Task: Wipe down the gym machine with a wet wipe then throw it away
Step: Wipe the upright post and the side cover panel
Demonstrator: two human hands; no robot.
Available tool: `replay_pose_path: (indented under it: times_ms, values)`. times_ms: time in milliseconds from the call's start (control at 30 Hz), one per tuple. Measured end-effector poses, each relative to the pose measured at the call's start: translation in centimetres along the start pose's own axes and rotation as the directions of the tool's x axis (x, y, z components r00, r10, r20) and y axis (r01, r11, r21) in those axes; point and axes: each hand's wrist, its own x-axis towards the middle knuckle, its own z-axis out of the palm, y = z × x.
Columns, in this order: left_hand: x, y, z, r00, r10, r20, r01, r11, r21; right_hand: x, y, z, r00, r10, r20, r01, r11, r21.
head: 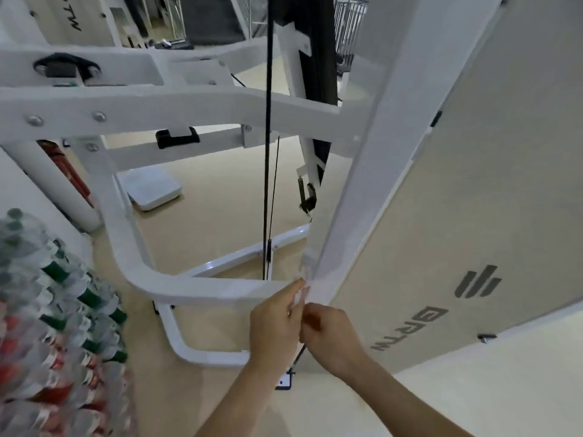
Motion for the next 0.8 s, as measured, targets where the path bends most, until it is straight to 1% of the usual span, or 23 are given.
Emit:
replay_pose_path:
  times_ms: [33, 67, 100, 133, 167, 200, 233, 267, 300, 334, 367, 400, 434, 467, 500, 534, 600, 667, 734, 801]
  values:
    - [0.2, -1.0, -0.5, 0.998, 0.061, 0.008, -0.062, 0.99, 0.125, -0.1, -0.4, 1.4, 0.999, 0.018, 0.051, -0.019, 0.999, 0.026]
    - [0.7, -2.1, -0.8, 0.992, 0.11, 0.063, -0.124, 0.949, 0.291, 0.0, -0.8, 2.6, 0.998, 0.014, 0.068, -0.015, 1.0, 0.013]
    - [1.4, -3.1, -1.1, 0.976, 0.12, 0.18, -0.19, 0.874, 0.447, 0.2, -1.0, 3.9, 0.998, 0.004, 0.059, -0.002, 0.999, -0.034]
    - [2.2, -4.0, -1.2, 0.944, 0.083, 0.32, -0.262, 0.779, 0.57, 0.6, -0.7, 5.0, 0.999, 0.012, 0.041, -0.008, 0.996, -0.092]
    - [3.1, -4.6, -1.2, 0.896, 0.035, 0.443, -0.342, 0.69, 0.638, 0.8, -0.3, 5.9, 0.999, 0.04, 0.035, -0.035, 0.989, -0.143]
    - [3.9, -4.8, -1.2, 0.845, 0.015, 0.535, -0.426, 0.625, 0.655, 0.9, 0.3, 6.6, 0.995, 0.088, 0.041, -0.081, 0.983, -0.163]
    - [4.3, -4.8, -1.0, 0.801, 0.022, 0.598, -0.496, 0.582, 0.644, 0.6, 0.8, 7.1, 0.989, 0.14, 0.045, -0.133, 0.983, -0.13]
    - [4.4, -4.7, -0.7, 0.775, 0.031, 0.632, -0.539, 0.555, 0.634, 0.3, 1.2, 7.4, 0.98, 0.196, 0.039, -0.194, 0.98, -0.048]
    - [4.4, -4.8, -0.1, 0.764, 0.027, 0.644, -0.553, 0.542, 0.633, -0.1, 1.3, 7.4, 0.966, 0.256, 0.023, -0.257, 0.964, 0.07]
    - [4.2, -4.6, 0.1, 0.773, 0.029, 0.634, -0.545, 0.543, 0.639, -0.2, 1.4, 7.3, 0.946, 0.323, 0.002, -0.316, 0.926, 0.208]
    - [3.9, -4.9, 0.3, 0.784, 0.055, 0.618, -0.543, 0.542, 0.641, -0.3, 1.2, 7.2, 0.92, 0.393, 0.0, -0.367, 0.86, 0.354]
    - [3.7, -5.3, 0.3, 0.784, 0.103, 0.612, -0.564, 0.53, 0.633, -0.2, 1.0, 7.2, 0.889, 0.458, 0.025, -0.409, 0.768, 0.493]
    - [3.4, -5.9, -0.2, 0.766, 0.159, 0.623, -0.605, 0.508, 0.614, 0.0, 0.4, 7.0, 0.866, 0.493, 0.077, -0.435, 0.669, 0.602]
    - [3.2, -6.7, -1.0, 0.732, 0.211, 0.647, -0.656, 0.475, 0.587, 0.4, -0.2, 6.9, 0.857, 0.497, 0.138, -0.448, 0.586, 0.675]
    - [3.2, -7.7, -2.3, 0.703, 0.255, 0.664, -0.696, 0.439, 0.568, 0.9, -0.8, 6.9, 0.859, 0.473, 0.197, -0.456, 0.531, 0.714]
    - [3.5, -8.6, -3.9, 0.693, 0.281, 0.664, -0.711, 0.421, 0.564, 1.4, -1.4, 7.1, 0.858, 0.448, 0.249, -0.469, 0.488, 0.736]
    - [4.6, -10.7, -6.8, 0.718, 0.317, 0.62, -0.691, 0.432, 0.58, 2.3, -2.7, 8.2, 0.842, 0.434, 0.321, -0.507, 0.43, 0.747]
    - [5.6, -12.3, -8.0, 0.76, 0.305, 0.574, -0.647, 0.441, 0.622, 3.0, -4.1, 9.4, 0.83, 0.432, 0.352, -0.53, 0.414, 0.74]
    - [6.0, -11.8, -7.1, 0.788, 0.274, 0.552, -0.612, 0.44, 0.657, 3.2, -5.0, 10.1, 0.834, 0.442, 0.331, -0.521, 0.434, 0.735]
    - [5.7, -10.0, -4.9, 0.792, 0.248, 0.558, -0.609, 0.389, 0.691, 3.2, -5.3, 9.9, 0.811, 0.538, 0.228, -0.492, 0.419, 0.763]
